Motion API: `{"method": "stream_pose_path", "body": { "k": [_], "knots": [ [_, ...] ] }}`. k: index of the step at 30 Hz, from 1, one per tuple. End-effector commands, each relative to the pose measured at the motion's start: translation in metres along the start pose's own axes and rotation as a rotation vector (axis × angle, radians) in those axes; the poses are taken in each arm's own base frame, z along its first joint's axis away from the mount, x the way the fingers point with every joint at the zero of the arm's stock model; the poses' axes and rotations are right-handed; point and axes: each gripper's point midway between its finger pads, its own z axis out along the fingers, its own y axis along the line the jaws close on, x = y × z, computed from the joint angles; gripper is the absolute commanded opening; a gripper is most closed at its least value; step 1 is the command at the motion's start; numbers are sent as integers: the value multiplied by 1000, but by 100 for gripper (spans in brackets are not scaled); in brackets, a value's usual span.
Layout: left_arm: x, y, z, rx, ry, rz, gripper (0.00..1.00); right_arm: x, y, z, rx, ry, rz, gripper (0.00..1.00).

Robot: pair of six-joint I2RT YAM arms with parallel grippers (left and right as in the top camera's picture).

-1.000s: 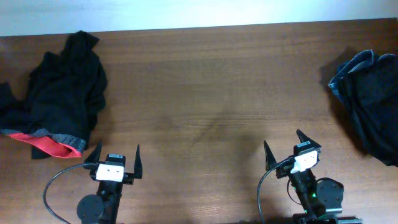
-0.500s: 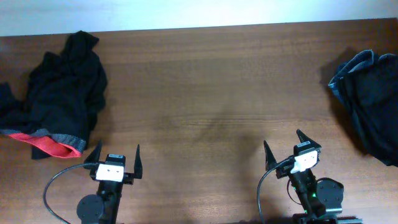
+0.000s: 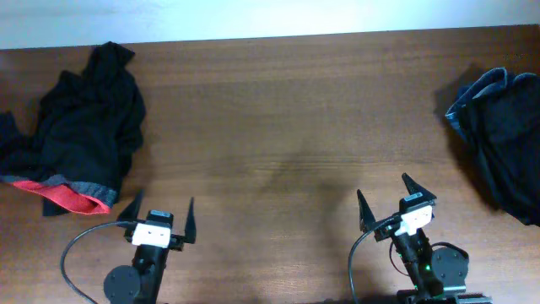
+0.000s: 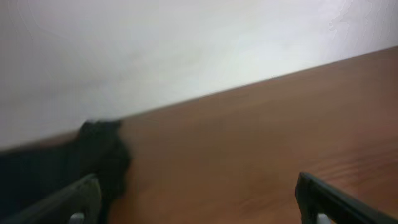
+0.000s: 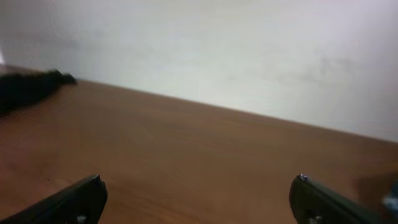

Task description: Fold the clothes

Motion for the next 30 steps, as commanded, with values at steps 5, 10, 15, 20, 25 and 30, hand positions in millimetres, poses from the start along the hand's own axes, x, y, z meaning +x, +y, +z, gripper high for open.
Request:
{"method": "stream_pose_path", "body": {
  "k": [5,10,15,20,25,30],
  "knots": [
    [-29,-26,-5,163,-97,-20,99,-30,11,-4,-71,-78,46,99],
    [-45,-12,-3,107,-34,-66,99,-58,11,-4,-87,-77,81,99],
    [-67,-1,5,102,101,-111,99,-80,12,12,-144,44,128,99],
    [-81,9,28,134,309,-181,99,-90,9,44,-196,296,234,99],
    [-79,5,48,227,558,-287,99,-81,1,73,-205,601,361,99],
    [-49,-2,70,292,707,-364,99,-52,6,100,-268,806,477,99]
  ]
}}
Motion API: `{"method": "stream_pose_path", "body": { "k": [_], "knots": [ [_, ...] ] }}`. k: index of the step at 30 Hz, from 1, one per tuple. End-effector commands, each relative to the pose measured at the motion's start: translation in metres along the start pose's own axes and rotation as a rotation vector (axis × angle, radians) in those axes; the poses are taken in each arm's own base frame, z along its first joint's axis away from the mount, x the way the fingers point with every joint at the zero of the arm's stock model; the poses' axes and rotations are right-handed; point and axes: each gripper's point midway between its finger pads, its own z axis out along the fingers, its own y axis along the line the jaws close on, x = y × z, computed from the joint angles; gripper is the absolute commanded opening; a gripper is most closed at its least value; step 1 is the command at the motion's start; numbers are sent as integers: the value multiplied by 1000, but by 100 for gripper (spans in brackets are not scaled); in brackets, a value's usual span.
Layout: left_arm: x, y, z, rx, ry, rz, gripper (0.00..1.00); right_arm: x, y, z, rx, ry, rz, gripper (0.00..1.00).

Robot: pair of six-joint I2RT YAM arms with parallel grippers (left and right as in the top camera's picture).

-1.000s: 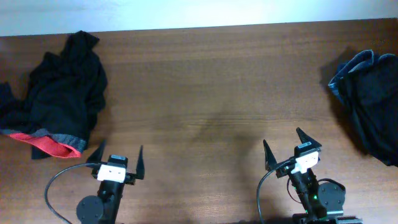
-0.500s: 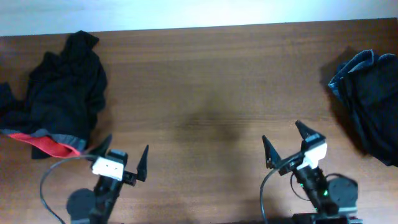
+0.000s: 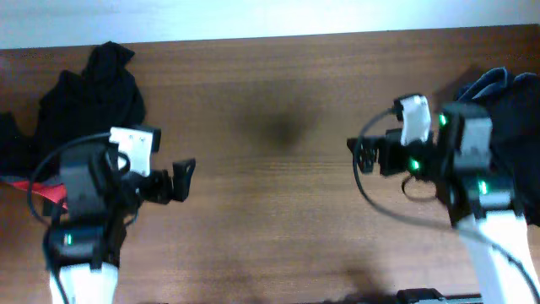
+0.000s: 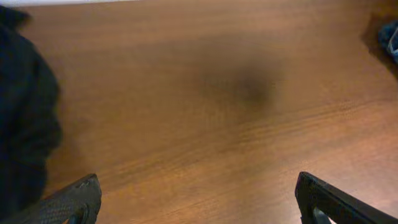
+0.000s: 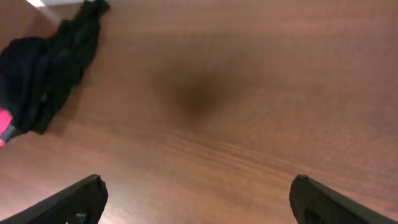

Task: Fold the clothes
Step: 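Reach the left gripper to the red-waistband black leggings and grasp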

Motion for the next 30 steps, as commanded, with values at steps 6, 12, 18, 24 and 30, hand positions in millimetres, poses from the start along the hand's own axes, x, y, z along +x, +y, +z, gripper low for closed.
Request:
{"method": "stream_pose_path", "body": {
  "k": [6,12,18,24,30],
  "knots": [
    [36,8,54,90,215,-110,99,18,8,58,-255,207,148,99],
    [84,74,67,-286,412,-277,99,35,-6,82,-254,284,181,99],
    [106,121,52,-585,501,-272,99,33,-12,86,-226,273,155,99],
    [105,147,33,-770,507,-220,99,25,-13,88,-227,239,132,99],
    [112,153,20,-841,550,-206,91,20,-13,89,-226,220,118,99]
  ]
}}
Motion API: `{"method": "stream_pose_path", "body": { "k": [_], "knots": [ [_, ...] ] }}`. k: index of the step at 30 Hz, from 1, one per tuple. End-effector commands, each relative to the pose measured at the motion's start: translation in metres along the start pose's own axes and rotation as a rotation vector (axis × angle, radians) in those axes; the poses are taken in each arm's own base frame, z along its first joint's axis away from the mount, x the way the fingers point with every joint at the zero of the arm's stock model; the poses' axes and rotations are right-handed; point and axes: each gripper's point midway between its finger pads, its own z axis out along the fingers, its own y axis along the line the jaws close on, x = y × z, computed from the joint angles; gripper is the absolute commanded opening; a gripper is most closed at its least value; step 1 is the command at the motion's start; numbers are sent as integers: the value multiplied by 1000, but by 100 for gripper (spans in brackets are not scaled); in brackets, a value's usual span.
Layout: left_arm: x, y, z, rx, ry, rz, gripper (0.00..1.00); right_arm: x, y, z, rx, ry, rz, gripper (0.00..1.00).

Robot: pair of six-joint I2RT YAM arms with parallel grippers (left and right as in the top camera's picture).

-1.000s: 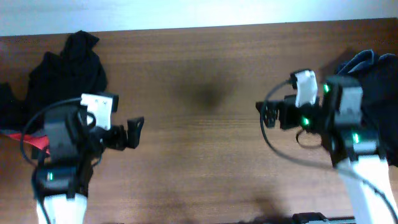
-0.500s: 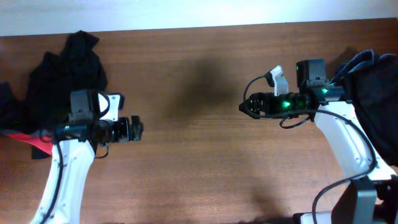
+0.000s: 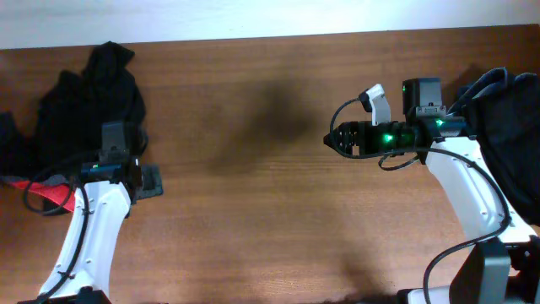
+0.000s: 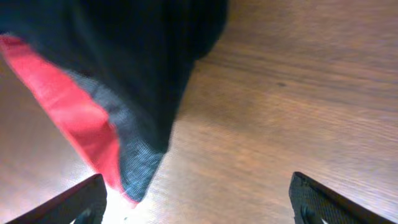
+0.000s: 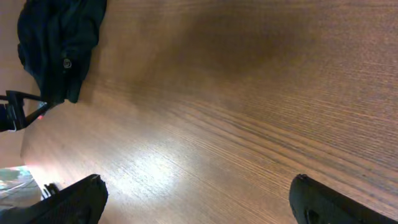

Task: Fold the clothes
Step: 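Reach the left gripper to the red-waistband black leggings and grasp, then lift the leggings with the left gripper and carry toward table center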

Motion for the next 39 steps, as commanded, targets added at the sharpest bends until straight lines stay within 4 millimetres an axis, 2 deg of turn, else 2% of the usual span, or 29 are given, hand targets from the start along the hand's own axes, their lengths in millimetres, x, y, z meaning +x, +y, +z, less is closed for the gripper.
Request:
{"method": "stream_pose_path", "body": {
  "k": [1,3,6,9,17,22,30,36,37,39],
  "knots": [
    [0,19,-3,-109,3,-21,91,-10,2,-4,-5,-28,-33,99],
    [3,20,-2,-112,14,-24,89,-11,0,-4,8,-34,-37,99],
    [7,27,-1,-143,24,-51,77,-12,0,-5,10,-36,-39,99],
    [9,40,1,-200,24,-107,77,-12,0,-4,10,-36,-38,99],
    [18,54,24,-207,35,-183,77,-12,-2,-5,18,-36,-39,99],
    [19,51,38,-192,40,-197,77,-14,-2,-5,19,-45,-47,99],
    [15,35,64,-141,62,-192,78,-15,-8,-5,52,-48,-48,99],
    [20,29,82,-145,102,-176,78,-15,-9,-5,63,-48,-47,98],
    [21,28,84,-145,107,-174,77,-15,-10,-5,66,-48,-47,99],
    [21,27,86,-145,111,-172,62,-15,-11,-5,75,-47,-47,99]
  ]
}}
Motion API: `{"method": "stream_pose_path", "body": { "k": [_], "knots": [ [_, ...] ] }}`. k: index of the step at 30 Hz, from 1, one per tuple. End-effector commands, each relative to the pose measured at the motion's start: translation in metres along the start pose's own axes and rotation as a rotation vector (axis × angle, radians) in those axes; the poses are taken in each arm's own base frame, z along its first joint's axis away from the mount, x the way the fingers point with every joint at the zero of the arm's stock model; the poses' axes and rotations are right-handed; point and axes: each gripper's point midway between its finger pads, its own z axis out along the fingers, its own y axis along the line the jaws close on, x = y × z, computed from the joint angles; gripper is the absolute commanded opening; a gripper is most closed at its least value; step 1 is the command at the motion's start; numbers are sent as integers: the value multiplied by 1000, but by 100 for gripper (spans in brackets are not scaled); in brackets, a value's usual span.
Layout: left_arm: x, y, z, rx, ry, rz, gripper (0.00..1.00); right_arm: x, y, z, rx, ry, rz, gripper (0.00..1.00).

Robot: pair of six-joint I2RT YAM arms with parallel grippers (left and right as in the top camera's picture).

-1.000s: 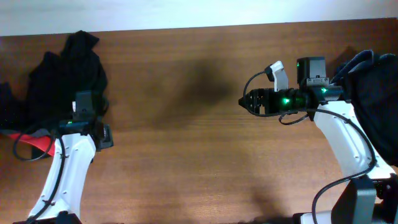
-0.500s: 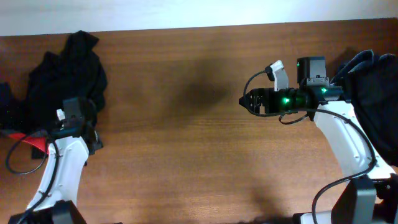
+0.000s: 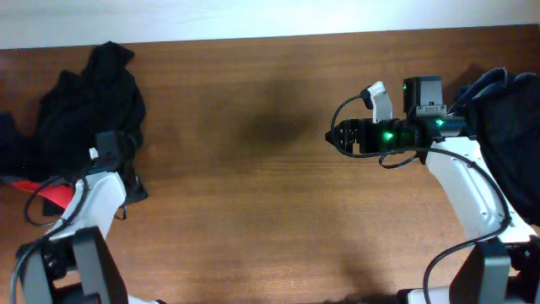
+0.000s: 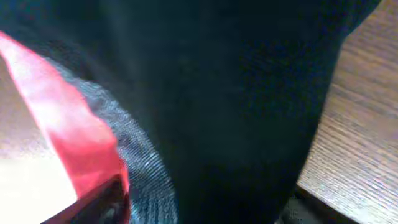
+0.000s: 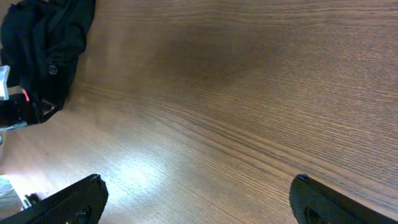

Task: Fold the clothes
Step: 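Lift the leggings with the left gripper and carry toward table center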

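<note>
A crumpled black garment (image 3: 84,110) with a red band (image 3: 52,194) lies at the table's left end. My left gripper (image 3: 126,179) is pressed into its lower right edge. In the left wrist view black cloth (image 4: 236,93), a grey ribbed hem (image 4: 140,168) and the red band (image 4: 56,118) fill the frame. The left gripper (image 4: 202,208) is open, with this cloth between its spread fingers. My right gripper (image 3: 332,137) hangs open over bare wood right of centre, pointing left, with nothing in it (image 5: 199,202). The black garment (image 5: 43,43) shows far off in that view.
A second heap of dark and blue clothes (image 3: 502,135) lies at the right end, behind the right arm. The brown wooden table (image 3: 253,211) spreads between the two heaps. A white wall runs along the far edge.
My left gripper has moved left from just beside the red-banded corner into the garment's edge, so cloth now lies between its open fingers. The right arm has hardly shifted.
Both arms first sat low at the table's front edge, open. Then they were raised over the table, facing each other. The left then stood beside the black garment's lower corner and the right held over the middle. Now the left is on the cloth.
</note>
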Motion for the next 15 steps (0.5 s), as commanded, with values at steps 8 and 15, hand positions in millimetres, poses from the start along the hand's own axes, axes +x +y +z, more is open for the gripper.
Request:
{"method": "stream_pose_path", "body": {
  "k": [8,15],
  "knots": [
    [-8,-19,3,97,-17,-23,4,-7,-4,-4,27,-19,-23,99],
    [-57,-41,-47,240,-103,-20,1,-7,-5,-4,35,-19,-22,99]
  ]
}}
